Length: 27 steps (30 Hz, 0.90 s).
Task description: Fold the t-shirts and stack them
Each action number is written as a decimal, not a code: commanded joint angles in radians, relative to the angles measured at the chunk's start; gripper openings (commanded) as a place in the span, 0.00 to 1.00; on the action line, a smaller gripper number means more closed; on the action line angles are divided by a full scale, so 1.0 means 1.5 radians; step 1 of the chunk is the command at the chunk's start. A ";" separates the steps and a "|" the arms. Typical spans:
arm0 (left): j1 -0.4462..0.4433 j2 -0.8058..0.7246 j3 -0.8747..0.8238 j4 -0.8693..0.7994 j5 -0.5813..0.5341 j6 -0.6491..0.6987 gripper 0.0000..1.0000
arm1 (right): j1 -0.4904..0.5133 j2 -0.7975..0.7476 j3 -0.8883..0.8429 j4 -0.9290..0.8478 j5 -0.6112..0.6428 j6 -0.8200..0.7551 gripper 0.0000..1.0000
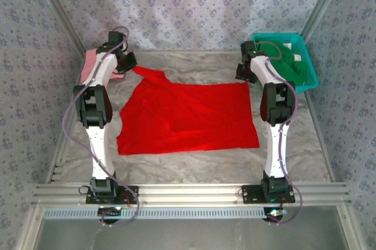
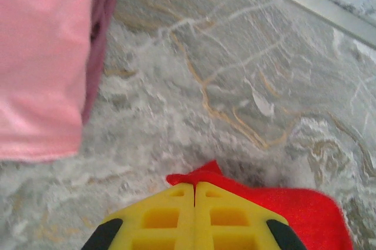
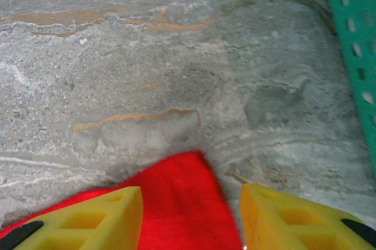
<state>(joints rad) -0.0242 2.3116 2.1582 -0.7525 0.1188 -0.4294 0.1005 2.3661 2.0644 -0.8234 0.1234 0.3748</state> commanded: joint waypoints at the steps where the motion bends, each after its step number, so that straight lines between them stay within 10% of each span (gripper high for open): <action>1: 0.018 0.034 0.069 -0.044 -0.015 0.031 0.00 | -0.002 0.034 0.058 -0.035 -0.025 -0.031 0.50; 27: 0.006 0.110 0.237 -0.100 0.021 0.044 0.00 | -0.004 0.170 0.214 0.033 -0.227 0.007 0.42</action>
<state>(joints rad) -0.0135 2.4523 2.4596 -0.8707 0.1356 -0.3771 0.0944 2.5744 2.3432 -0.7723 -0.1753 0.3614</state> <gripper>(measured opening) 0.043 0.431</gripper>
